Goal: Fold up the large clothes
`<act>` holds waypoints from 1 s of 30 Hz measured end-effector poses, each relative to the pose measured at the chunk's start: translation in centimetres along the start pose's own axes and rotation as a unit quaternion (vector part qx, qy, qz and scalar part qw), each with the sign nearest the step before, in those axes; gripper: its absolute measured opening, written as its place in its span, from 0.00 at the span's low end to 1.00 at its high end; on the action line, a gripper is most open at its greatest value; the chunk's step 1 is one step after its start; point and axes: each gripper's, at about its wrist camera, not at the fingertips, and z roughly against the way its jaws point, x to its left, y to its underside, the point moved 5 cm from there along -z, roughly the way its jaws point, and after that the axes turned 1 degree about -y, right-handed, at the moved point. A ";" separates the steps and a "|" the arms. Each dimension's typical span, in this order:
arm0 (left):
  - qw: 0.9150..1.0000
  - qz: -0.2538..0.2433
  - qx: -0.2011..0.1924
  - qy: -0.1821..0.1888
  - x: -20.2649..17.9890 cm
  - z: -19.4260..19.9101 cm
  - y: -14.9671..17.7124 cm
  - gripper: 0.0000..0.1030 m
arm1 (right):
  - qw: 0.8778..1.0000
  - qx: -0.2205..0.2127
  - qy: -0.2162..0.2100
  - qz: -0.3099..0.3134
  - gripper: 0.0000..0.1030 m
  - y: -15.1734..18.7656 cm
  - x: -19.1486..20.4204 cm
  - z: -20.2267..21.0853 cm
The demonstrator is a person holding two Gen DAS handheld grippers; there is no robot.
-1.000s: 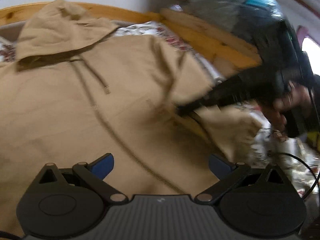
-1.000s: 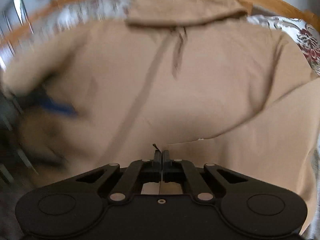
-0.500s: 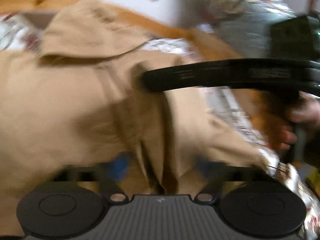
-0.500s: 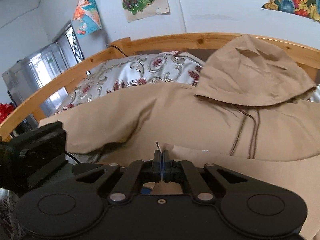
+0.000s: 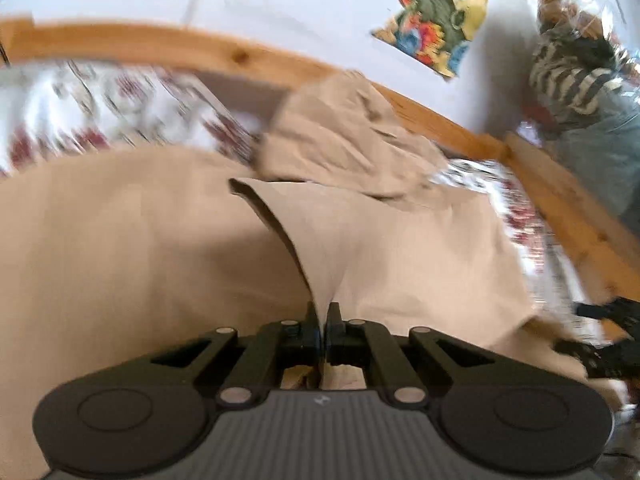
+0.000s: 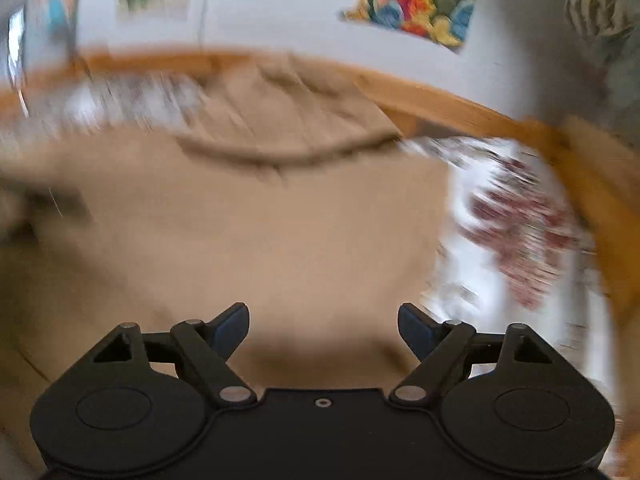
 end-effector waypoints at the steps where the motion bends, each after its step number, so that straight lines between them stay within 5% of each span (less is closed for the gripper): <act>1: 1.000 -0.005 0.001 -0.014 0.4 -0.1 -0.1 0.01 | 1.000 0.008 0.015 0.012 0.81 0.7 0.0 -0.4; 5: 0.998 -0.002 0.036 -0.043 1.2 -1.0 1.1 0.01 | 0.995 0.002 0.002 -0.101 0.81 1.4 -1.9 -2.5; 12: 0.997 -0.012 0.057 -0.051 0.4 -2.6 3.1 0.01 | 0.957 -0.008 -0.032 -0.287 0.78 -1.8 -6.0 -8.5; 13: 0.997 -0.017 0.056 -0.050 0.4 -2.4 3.5 0.02 | 0.957 -0.003 -0.036 -0.288 0.74 -2.0 -6.1 -9.2; 15: 0.997 -0.020 0.058 -0.041 0.0 -2.8 3.7 0.02 | 0.962 0.005 -0.015 -0.272 0.13 -2.3 -6.4 -9.8; 18: 0.997 -0.018 0.071 -0.020 -1.6 -4.3 4.1 0.03 | 0.966 -0.015 0.025 -0.258 0.09 -2.2 -7.4 -8.6; 25: 0.989 -0.067 0.103 -0.076 -4.0 -7.2 6.3 0.14 | 0.973 -0.009 0.064 -0.220 0.14 -0.5 -9.0 -10.3; 30: 0.989 -0.057 0.102 -0.092 -2.7 -5.8 6.5 0.16 | 0.979 -0.050 0.095 -0.173 0.50 -3.3 -8.4 -8.7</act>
